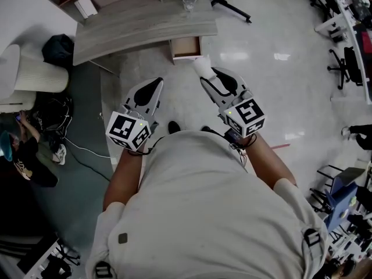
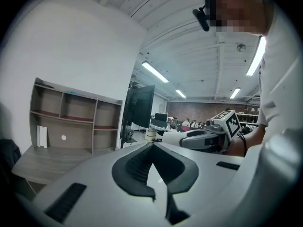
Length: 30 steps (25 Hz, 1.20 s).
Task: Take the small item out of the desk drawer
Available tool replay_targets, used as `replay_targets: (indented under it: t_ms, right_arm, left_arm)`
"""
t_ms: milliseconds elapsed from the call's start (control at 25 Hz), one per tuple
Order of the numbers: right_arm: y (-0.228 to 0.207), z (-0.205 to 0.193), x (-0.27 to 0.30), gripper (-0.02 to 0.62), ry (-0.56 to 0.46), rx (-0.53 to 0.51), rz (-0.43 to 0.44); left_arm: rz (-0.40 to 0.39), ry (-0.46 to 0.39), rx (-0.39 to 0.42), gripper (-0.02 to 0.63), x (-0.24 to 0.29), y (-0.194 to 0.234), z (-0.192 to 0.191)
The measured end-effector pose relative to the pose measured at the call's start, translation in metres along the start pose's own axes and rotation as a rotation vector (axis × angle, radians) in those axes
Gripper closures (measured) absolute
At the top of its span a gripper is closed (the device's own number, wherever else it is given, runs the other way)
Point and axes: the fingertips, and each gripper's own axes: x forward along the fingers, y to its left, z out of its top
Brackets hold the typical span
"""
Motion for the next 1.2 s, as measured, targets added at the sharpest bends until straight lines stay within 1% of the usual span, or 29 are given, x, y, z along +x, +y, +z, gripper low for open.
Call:
replay_targets:
  t_ms: [120,400,560,800,960,1120,1200]
  right_arm:
    - [-0.007,0.001,-0.025,0.437,-0.003,-0.033,0.022]
    - [-0.017,-0.011,-0.073,0.437,-0.015,-0.023,0.080]
    - [-0.014,-0.024,-0.088,0.437,-0.014,-0.016,0.094]
    - [0.021,-0.035,-0.099,0.436,-0.027,-0.031,0.105]
    - [0.045,-0.033,-0.110,0.436,-0.030,-0.033,0.075]
    - [0.085,-0.029,-0.108,0.436,-0.035,-0.039,0.068]
    - [0.106,-0.031,-0.105,0.436,-0.029,-0.036,0.063]
  left_arm:
    - [0.026,-0.001,-0.009,0.591,0.007,-0.024,-0.001]
    - [0.080,-0.011,-0.022,0.591,0.012,-0.076,-0.005]
    - [0.084,0.000,-0.028,0.591,0.007,-0.098,-0.016]
    - [0.047,0.013,-0.022,0.591,-0.020,-0.114,-0.033]
    - [0.027,0.015,-0.016,0.591,-0.044,-0.118,-0.033]
    - [0.006,0.020,0.006,0.591,-0.082,-0.112,-0.033]
    - [0.006,0.021,0.001,0.591,-0.104,-0.107,-0.034]
